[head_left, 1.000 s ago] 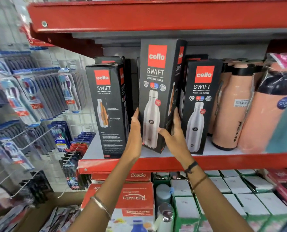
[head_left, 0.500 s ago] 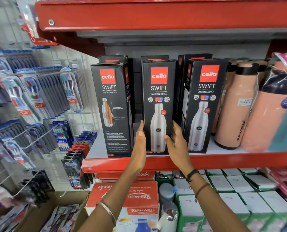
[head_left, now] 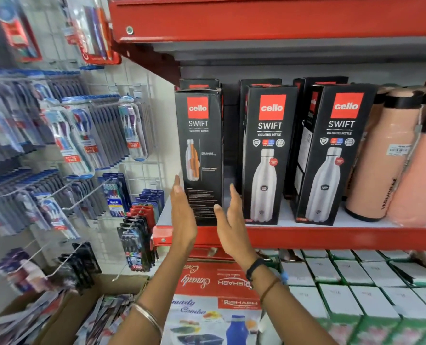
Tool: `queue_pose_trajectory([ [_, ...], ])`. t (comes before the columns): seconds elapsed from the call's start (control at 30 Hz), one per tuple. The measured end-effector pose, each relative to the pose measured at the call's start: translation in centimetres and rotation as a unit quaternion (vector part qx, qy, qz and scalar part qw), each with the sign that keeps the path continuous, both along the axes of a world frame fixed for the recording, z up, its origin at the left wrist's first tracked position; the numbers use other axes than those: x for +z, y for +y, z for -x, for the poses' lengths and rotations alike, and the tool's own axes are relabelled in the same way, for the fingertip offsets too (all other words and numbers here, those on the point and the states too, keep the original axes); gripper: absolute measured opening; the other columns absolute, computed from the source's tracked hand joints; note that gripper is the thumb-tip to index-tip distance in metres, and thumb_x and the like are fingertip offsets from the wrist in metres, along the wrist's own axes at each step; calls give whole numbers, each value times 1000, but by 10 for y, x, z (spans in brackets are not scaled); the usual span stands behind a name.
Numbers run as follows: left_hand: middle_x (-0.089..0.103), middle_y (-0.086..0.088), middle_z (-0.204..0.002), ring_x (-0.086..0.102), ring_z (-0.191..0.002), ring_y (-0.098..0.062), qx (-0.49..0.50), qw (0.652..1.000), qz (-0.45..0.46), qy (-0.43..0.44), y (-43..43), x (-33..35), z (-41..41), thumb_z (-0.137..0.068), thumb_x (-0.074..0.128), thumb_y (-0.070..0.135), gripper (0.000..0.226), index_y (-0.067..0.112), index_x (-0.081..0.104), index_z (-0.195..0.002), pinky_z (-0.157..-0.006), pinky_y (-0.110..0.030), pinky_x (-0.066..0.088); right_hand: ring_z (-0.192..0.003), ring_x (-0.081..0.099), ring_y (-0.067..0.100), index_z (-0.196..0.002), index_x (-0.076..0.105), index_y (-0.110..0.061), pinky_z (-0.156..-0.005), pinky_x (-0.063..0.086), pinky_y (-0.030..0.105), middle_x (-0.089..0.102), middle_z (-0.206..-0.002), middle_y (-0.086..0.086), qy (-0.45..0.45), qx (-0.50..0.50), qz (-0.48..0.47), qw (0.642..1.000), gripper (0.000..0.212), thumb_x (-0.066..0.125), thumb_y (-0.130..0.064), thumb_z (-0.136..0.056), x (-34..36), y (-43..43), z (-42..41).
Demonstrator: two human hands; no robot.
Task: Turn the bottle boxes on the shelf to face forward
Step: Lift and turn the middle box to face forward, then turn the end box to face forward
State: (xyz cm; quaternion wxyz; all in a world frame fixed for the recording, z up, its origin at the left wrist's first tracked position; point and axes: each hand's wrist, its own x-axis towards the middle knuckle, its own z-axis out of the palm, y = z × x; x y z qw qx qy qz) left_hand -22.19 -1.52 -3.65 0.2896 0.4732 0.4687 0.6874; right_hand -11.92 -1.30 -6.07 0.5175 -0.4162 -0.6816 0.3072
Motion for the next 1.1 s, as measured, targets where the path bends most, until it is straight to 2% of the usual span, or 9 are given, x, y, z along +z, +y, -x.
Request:
queue_pose_trajectory([
  [0.13, 48, 14, -133, 47, -115, 9, -79, 997, 9, -25, -12, 7, 13, -98, 8, 49, 55, 31, 34, -143, -98, -16, 43, -144, 15, 6, -151, 9, -19, -115, 11, 21, 16, -160, -4, 17, 2, 39, 999, 62, 41, -17, -98, -3, 3, 14],
  [0.23, 52, 13, -134, 44, -123, 6, -110, 994, -7, -14, -19, 15, 22, -85, 11, 69, 70, 35, 44, -136, -102, -29, 40, -136, 20, 0, -150, 9, -20, -117, 17, 23, 19, -147, -22, 36, 3, 19, 999, 73, 54, -23, -93, 8, 6, 18],
  [0.4, 47, 19, -143, 45, -129, -3, -143, 989, -36, 26, -30, 28, 31, -58, 22, 96, 95, 40, 54, -128, -98, -29, 40, -143, 18, 7, -151, 4, -17, -111, 18, 17, 17, -157, -3, 41, -46, -13, 998, 116, 77, -48, -66, 32, 15, 22],
  [0.53, 31, 24, -147, 29, -142, -9, -64, 996, -34, 52, -17, 34, 43, -84, 12, 73, 77, 32, 30, -147, -116, -33, 23, -146, 21, 8, -149, 13, -34, -121, 22, 38, 21, -160, -4, 79, -17, -4, 997, 103, 75, -46, -68, 29, 28, 16],
  [0.63, 15, 10, -161, 18, -149, -18, -113, 993, -4, 35, -5, 32, 48, -97, 6, 51, 59, 30, 11, -151, -122, -46, 16, -145, 19, 0, -149, 12, -38, -121, 19, 30, 19, -161, -9, 44, 10, -5, 999, 83, 64, -30, -84, 27, 30, 16],
  [0.73, 21, 16, -159, 23, -147, -16, -148, 987, -13, 63, 1, 23, 47, -82, 13, 72, 77, 36, 17, -150, -119, -44, 23, -137, 28, -11, -151, 18, -25, -117, 25, 20, 23, -157, -7, 32, 12, -14, 999, 67, 53, -17, -94, 22, 35, 13],
  [0.87, 37, 47, -131, 38, -134, -4, -176, 983, 6, 58, 6, 9, 47, -56, 24, 97, 97, 50, 27, -140, -97, -21, 37, -146, 27, 12, -149, 23, -23, -120, 24, 41, 29, -159, 0, 31, -14, -17, 999, 64, 53, -11, -94, 7, 43, 9],
  [1.0, 39, 48, -134, 34, -138, 4, -162, 984, -9, 79, 2, -1, 41, -79, 22, 80, 61, 57, 28, -135, -117, -40, 28, -142, 35, 17, -147, 26, -21, -118, 29, 44, 35, -155, 3, 17, -35, -2, 999, 62, 54, -9, -93, -1, 43, 10],
  [1.1, 24, 43, -145, 21, -142, 9, -135, 986, -15, 96, -2, -3, 35, -76, 23, 84, 65, 59, 20, -136, -122, -43, 17, -140, 37, 23, -146, 27, -15, -115, 31, 36, 38, -152, 10, -10, -51, 28, 998, 55, 50, -22, -96, 0, 38, 11],
])
